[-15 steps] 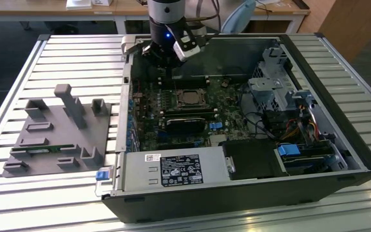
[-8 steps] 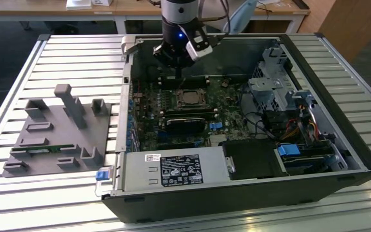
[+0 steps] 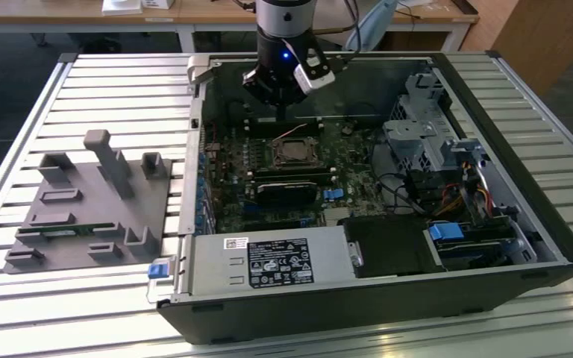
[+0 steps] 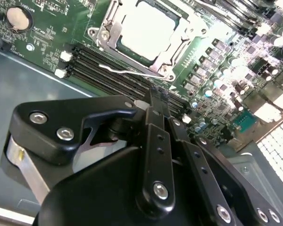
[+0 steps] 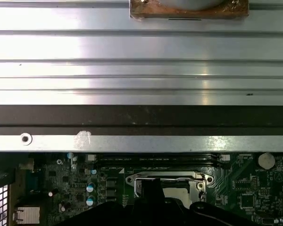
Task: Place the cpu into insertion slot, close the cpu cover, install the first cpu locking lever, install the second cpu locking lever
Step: 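Install the first cpu locking lever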
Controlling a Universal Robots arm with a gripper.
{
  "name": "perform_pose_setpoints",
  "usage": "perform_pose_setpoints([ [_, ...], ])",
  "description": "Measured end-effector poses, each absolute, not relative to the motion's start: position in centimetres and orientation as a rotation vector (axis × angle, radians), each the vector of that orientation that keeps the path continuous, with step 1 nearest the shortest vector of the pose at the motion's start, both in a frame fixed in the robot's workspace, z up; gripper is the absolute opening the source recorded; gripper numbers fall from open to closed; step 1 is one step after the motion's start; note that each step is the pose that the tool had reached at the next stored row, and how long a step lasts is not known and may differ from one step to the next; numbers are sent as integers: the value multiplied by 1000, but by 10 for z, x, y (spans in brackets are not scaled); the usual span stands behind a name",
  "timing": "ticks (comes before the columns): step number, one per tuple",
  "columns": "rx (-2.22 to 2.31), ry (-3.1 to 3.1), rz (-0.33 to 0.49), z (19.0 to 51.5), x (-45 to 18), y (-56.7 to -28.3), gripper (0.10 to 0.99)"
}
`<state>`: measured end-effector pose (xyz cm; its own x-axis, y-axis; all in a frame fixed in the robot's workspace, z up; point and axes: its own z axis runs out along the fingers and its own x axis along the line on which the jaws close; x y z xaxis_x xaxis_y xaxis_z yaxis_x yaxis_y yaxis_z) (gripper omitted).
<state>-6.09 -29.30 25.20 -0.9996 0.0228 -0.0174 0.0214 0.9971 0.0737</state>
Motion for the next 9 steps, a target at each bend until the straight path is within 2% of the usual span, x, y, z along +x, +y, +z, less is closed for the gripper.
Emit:
perform_pose_setpoints([
  [3,35,3119,150,250,-60,-293,106],
  [9,12,3120,149,245,-53,-293,106],
])
